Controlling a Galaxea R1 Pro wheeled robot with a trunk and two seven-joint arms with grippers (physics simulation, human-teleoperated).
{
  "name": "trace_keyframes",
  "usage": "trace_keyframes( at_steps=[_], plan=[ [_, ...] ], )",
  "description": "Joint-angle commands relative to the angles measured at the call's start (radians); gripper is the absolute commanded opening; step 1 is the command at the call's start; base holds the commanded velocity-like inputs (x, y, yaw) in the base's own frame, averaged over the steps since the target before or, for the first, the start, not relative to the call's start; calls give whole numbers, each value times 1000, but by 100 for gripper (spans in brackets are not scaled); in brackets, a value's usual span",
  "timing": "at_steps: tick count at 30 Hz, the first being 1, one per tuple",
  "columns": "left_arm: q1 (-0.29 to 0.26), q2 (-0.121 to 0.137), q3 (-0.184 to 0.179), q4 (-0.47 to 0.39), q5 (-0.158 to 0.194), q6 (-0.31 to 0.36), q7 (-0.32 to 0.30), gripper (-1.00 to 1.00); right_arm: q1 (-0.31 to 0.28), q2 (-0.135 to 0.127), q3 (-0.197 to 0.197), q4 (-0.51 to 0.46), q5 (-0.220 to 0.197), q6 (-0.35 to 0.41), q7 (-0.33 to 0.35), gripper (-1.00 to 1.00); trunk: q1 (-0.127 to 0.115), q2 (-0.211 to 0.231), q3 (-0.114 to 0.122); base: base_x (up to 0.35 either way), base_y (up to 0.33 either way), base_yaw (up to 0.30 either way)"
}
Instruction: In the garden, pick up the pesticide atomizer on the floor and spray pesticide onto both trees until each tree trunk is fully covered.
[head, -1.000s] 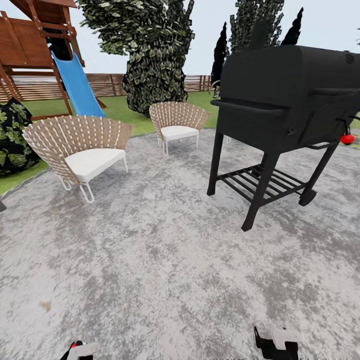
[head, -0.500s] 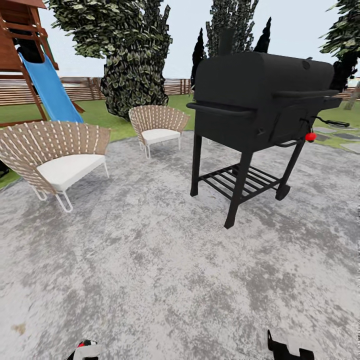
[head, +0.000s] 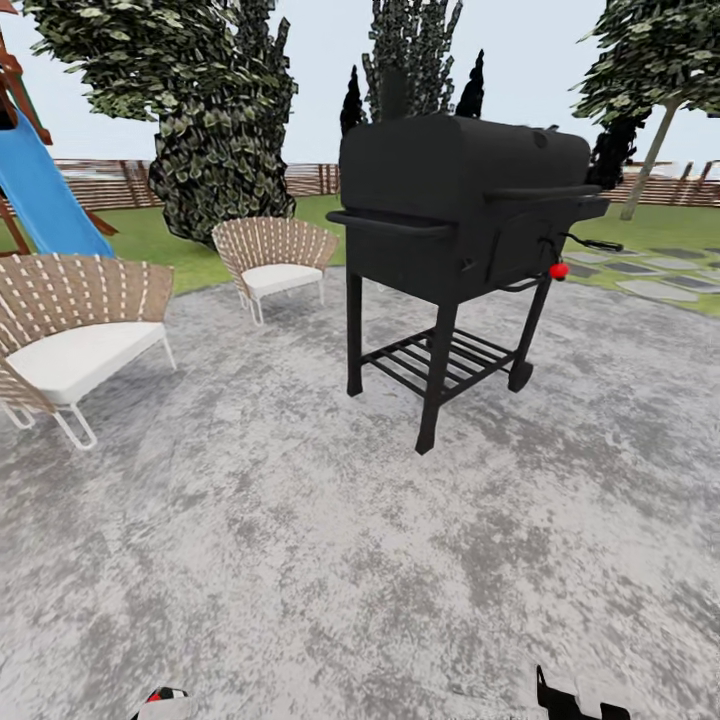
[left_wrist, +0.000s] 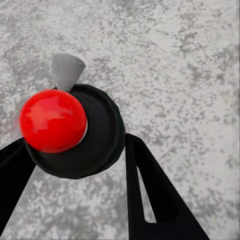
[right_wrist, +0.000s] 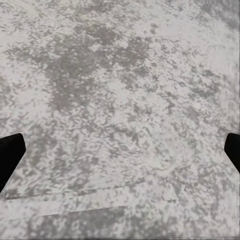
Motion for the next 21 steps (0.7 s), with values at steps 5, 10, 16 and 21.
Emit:
trace_keyframes(
  at_steps=[5,10,16,21],
  plan=[
    [0,0,-1,0,6,-4,0,-100,-1,0,-1,2,4,-3,-3,100,0,0,3,0,0,-267],
    [0,-1,-2,0,5,-6,-1,-100,-1,0,-1,5,4,-3,-3,100,0,0,8,42,-95,-267],
    [0,-1,-2,0,5,-6,-1,-100,-1,0,-1,7,4,-3,-3,100,0,0,13,115,-245,-267],
    [0,-1,-2,0,5,-5,-1,-100,-1,0,-1,7,4,-3,-2,100,0,0,17,117,-254,-267]
  ],
)
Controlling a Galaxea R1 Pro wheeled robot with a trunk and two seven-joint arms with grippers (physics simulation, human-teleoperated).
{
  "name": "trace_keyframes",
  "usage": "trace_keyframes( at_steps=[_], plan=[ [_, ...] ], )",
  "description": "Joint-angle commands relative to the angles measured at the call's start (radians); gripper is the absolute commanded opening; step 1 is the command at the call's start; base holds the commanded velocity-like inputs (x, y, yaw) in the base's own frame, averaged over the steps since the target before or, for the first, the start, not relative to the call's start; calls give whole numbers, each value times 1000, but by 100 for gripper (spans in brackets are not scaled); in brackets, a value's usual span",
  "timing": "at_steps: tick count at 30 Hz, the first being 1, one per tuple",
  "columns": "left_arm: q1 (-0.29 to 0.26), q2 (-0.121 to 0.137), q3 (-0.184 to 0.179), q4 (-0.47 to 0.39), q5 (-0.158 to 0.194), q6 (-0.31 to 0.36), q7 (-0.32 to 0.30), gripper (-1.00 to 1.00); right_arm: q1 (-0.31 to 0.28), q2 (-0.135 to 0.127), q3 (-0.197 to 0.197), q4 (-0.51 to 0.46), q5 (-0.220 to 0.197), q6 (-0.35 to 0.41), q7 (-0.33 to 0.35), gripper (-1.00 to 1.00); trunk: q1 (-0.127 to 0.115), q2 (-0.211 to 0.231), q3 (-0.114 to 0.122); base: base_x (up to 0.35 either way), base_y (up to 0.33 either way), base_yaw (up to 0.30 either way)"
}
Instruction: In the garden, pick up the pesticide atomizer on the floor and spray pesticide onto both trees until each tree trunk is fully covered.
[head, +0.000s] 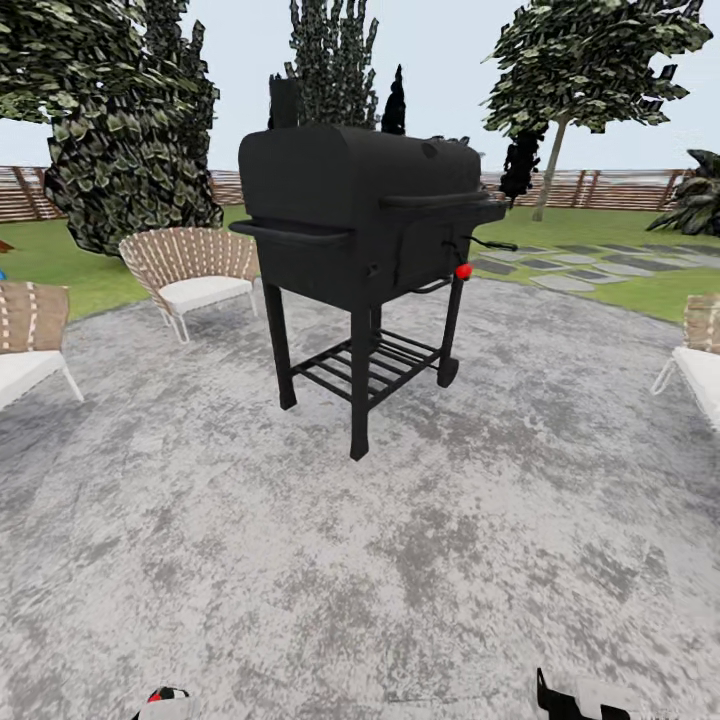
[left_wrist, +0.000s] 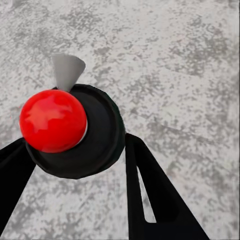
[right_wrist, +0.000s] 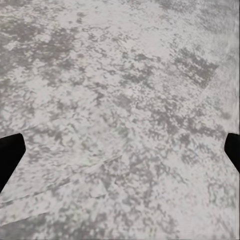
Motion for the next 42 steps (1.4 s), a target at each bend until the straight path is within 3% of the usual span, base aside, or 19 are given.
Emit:
trace_keyframes(
  at_steps=[1,42],
  plan=[
    [0,0,0,0,5,-3,0,-100,-1,0,-1,2,4,-3,-3,100,0,0,0,117,-255,-267],
    [1,2,1,1,4,-2,-1,-100,-1,0,-1,2,4,-3,-2,100,0,0,32,238,-183,-269]
  ],
)
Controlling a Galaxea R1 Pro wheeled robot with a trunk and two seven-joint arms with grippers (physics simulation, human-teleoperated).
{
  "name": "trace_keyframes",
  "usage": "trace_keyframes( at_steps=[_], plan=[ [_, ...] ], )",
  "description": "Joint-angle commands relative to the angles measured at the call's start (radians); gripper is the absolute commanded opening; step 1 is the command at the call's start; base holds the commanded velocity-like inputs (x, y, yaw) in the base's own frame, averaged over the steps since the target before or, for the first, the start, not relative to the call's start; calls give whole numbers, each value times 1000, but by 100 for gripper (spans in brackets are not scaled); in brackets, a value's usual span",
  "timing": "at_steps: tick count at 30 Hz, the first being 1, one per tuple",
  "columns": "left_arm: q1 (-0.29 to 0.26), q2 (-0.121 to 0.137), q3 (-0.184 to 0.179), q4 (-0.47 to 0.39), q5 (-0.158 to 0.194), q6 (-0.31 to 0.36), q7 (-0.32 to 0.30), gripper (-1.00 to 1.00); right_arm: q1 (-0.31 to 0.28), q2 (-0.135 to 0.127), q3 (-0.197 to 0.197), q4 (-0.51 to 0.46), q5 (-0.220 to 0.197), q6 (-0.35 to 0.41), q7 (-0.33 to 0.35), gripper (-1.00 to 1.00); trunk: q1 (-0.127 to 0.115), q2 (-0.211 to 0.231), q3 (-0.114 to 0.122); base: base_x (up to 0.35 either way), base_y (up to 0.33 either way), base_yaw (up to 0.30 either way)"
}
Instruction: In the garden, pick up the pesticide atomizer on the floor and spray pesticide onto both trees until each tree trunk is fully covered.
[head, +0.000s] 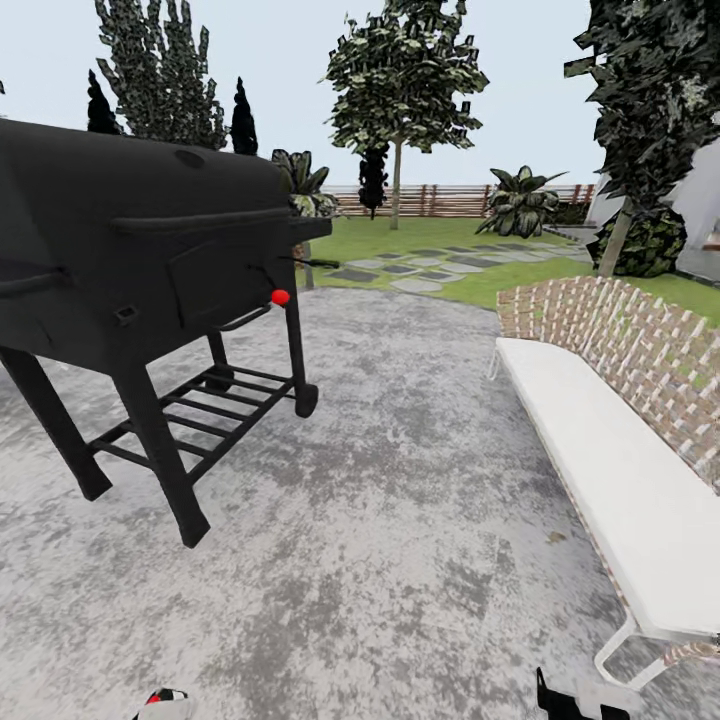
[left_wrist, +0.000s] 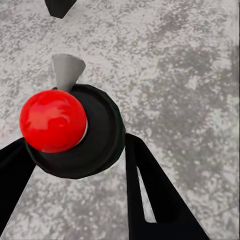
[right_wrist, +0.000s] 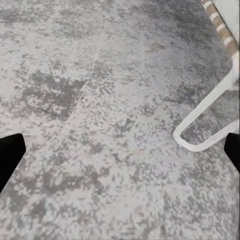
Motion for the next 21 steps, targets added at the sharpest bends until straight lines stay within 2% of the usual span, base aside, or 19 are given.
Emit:
trace_keyframes(
  at_steps=[1,11,21],
  plan=[
    [0,0,-1,1,5,-3,0,-100,-1,0,-1,1,4,-3,-3,100,0,0,0,309,-83,-273],
    [0,2,-1,0,6,-4,0,-100,-1,0,0,0,6,-1,1,100,0,0,4,324,-17,-260],
    [0,2,-1,0,6,-3,0,-100,-1,0,2,0,9,0,3,100,0,0,4,336,0,-21]
  ],
)
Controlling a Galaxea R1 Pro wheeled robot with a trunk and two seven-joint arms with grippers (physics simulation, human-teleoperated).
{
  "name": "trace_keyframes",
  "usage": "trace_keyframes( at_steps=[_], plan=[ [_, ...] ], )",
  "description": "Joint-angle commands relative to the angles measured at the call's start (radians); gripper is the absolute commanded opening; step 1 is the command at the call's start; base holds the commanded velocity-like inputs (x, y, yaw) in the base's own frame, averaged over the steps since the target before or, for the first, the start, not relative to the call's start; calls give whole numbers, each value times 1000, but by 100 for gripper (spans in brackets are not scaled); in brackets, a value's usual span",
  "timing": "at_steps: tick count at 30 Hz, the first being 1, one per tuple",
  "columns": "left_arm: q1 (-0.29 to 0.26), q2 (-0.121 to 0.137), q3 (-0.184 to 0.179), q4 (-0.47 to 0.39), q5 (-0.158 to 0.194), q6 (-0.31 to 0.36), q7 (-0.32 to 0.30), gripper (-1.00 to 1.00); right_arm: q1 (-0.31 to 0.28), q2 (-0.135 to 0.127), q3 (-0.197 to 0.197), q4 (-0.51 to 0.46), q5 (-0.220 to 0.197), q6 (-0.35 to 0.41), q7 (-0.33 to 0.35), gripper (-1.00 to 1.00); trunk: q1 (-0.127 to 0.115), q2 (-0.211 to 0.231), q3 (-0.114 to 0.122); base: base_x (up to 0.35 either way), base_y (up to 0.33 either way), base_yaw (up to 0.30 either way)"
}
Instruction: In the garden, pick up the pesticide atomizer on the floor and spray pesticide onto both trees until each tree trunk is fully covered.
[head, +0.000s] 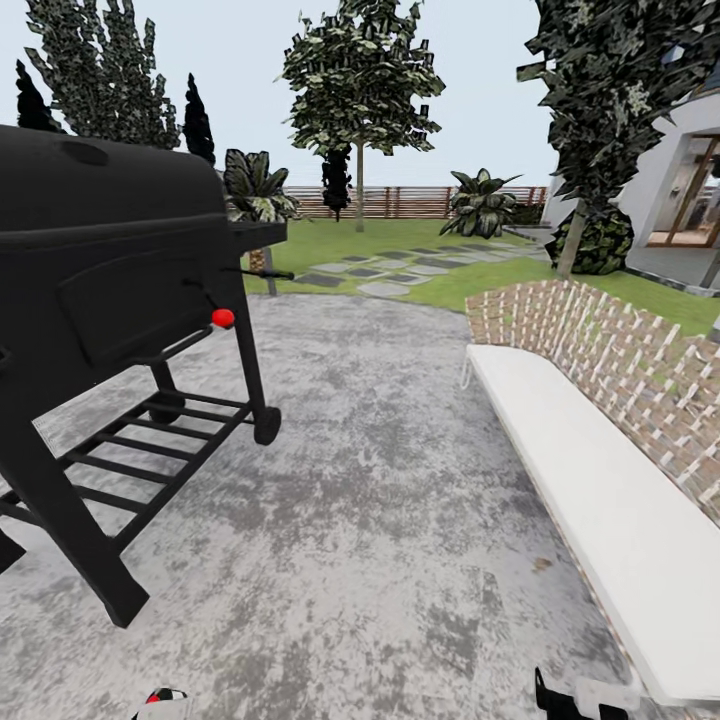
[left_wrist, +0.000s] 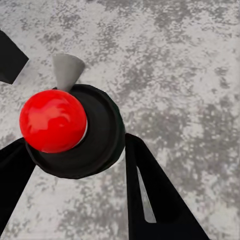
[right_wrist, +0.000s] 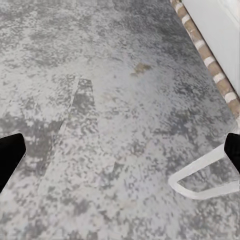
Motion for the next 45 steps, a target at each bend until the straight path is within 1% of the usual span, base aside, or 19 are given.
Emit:
trace_keyframes(
  at_steps=[1,23,37,45],
  plan=[
    [-1,0,-1,1,5,-3,0,-100,-1,0,-1,1,4,-3,-3,100,0,0,-1,336,0,0],
    [-1,0,0,0,6,-1,1,-100,-1,0,-1,2,4,-4,-4,100,0,0,-1,336,0,-1],
    [-1,0,0,0,6,-2,1,-100,-1,0,-1,2,4,-4,-4,100,0,0,-1,336,0,-142],
    [-1,0,0,0,6,-1,1,-100,-1,0,-1,2,4,-4,-4,100,0,0,-1,336,0,-13]
  ],
)
